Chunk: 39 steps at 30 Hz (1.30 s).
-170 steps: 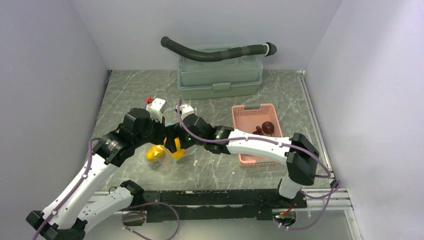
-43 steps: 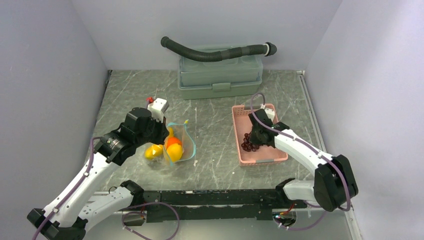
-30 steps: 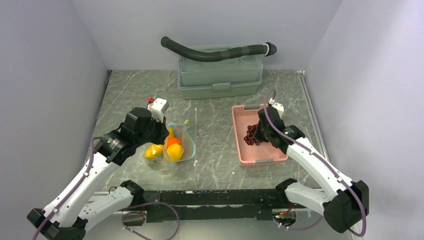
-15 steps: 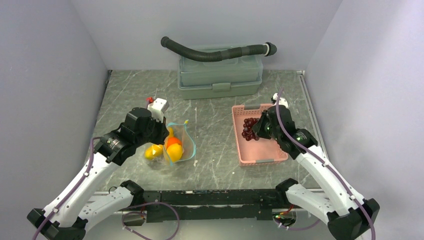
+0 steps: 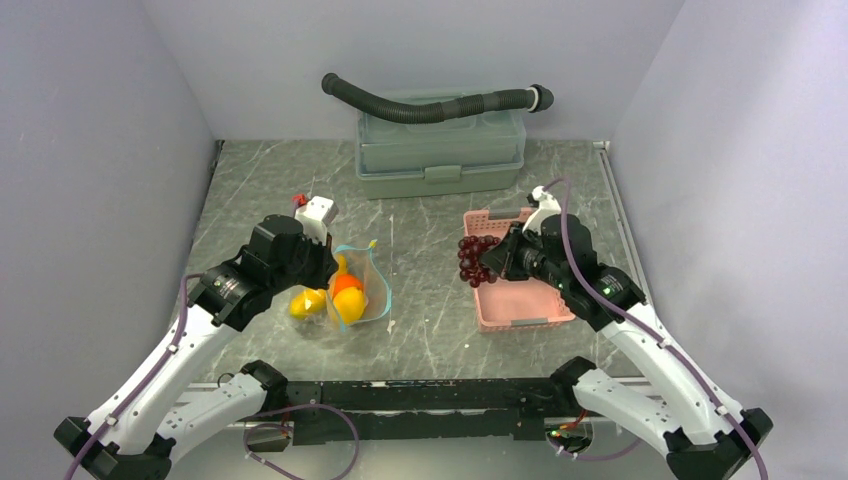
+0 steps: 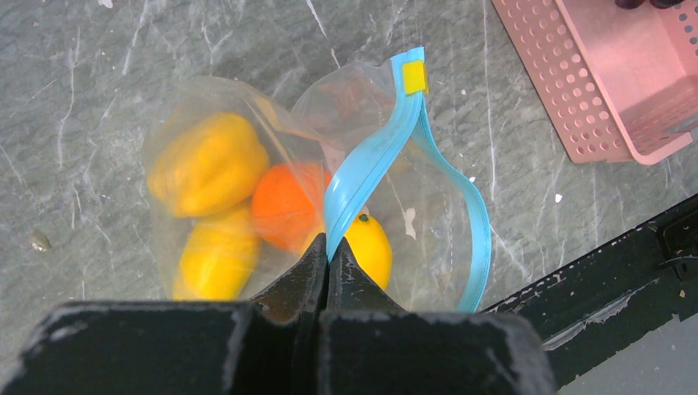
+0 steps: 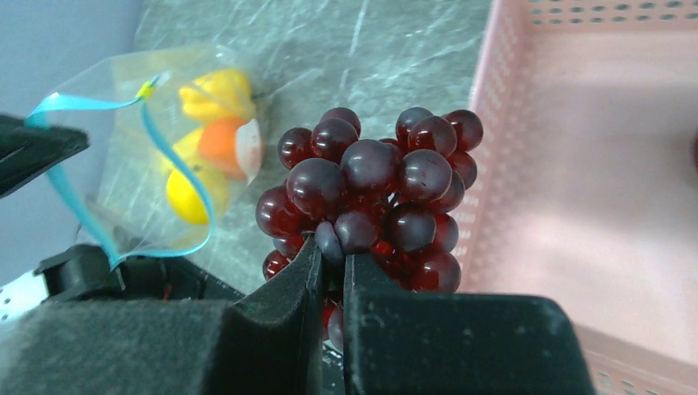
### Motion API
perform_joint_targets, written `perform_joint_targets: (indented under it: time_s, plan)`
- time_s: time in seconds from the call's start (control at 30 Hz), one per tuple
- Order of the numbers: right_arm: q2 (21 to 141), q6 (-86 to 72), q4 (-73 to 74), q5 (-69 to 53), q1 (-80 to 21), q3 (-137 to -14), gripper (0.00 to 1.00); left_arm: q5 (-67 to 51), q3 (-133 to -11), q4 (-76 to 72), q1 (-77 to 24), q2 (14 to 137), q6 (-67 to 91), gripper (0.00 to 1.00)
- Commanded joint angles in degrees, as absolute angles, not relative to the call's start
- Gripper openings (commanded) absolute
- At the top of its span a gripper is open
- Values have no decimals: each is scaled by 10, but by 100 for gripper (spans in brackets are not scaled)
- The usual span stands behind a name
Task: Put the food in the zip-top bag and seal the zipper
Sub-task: Place the fake fruit in the zipper food storage bag.
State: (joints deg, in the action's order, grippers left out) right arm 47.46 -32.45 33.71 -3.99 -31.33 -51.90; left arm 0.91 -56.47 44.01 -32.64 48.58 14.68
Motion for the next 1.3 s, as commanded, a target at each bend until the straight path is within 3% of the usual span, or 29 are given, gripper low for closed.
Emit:
perform_joint_targets:
  time_s: [0.0, 0.23, 0.8, 1.27]
  plan:
    - [473, -315, 274, -65, -358, -559, 0, 9, -566, 430, -327, 481, 142, 0]
    - [513, -301, 257, -31, -465, -597, 0, 10, -566, 430, -326, 481, 142, 0]
    - [615, -258, 234, -41, -615, -698, 0, 10, -566, 430, -326, 482, 142, 0]
    - [683, -242, 195, -48, -663, -729, 0, 11, -566, 431, -327, 484, 142, 0]
